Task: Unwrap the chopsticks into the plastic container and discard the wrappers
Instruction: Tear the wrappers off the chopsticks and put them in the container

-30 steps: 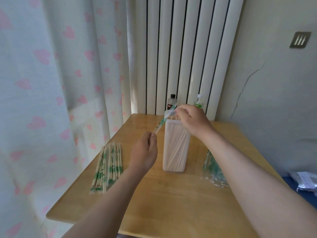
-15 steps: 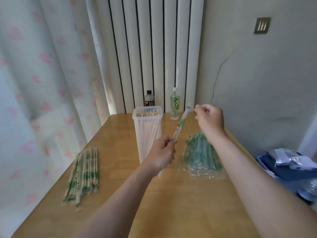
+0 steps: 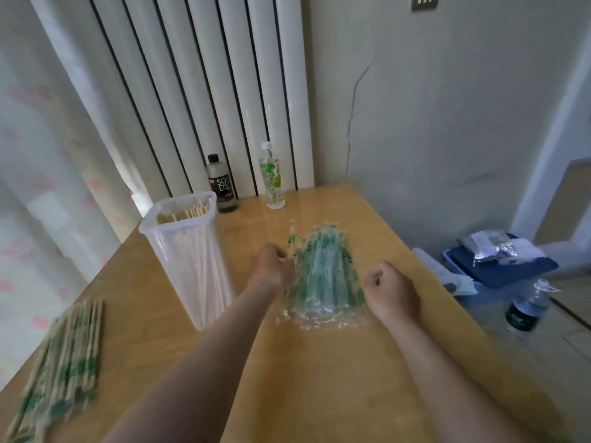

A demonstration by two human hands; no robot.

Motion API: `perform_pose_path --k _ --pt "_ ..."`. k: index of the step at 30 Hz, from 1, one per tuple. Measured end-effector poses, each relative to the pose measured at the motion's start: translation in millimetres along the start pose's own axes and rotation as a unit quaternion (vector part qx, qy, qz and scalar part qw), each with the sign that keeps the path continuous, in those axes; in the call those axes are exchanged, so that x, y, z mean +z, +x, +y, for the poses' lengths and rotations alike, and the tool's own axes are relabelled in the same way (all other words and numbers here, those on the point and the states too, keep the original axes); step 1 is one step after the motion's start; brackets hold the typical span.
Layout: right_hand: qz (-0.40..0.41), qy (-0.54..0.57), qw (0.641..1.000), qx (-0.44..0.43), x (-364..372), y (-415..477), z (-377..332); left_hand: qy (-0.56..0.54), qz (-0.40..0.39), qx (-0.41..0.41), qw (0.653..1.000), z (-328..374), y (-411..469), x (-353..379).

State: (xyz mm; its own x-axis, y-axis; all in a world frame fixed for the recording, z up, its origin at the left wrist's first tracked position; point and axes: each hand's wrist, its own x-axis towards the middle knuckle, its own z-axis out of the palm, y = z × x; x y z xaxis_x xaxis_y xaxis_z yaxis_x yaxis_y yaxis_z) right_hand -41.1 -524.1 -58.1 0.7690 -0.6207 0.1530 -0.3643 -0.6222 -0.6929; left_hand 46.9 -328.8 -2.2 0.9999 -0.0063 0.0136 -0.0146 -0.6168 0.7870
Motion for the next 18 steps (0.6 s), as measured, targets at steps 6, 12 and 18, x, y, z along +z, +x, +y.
perform_pose_path --k 6,12,18 --pt "-0.008 0.008 1.000 -0.002 3 7 5 0.080 0.004 0.003 0.997 -2 22 25" --pt "-0.011 0.007 1.000 -0.001 6 9 7 0.118 -0.007 0.026 0.993 -3 26 32" --pt "-0.014 0.022 1.000 -0.001 4 8 8 0.102 -0.027 0.029 0.994 -3 19 26"
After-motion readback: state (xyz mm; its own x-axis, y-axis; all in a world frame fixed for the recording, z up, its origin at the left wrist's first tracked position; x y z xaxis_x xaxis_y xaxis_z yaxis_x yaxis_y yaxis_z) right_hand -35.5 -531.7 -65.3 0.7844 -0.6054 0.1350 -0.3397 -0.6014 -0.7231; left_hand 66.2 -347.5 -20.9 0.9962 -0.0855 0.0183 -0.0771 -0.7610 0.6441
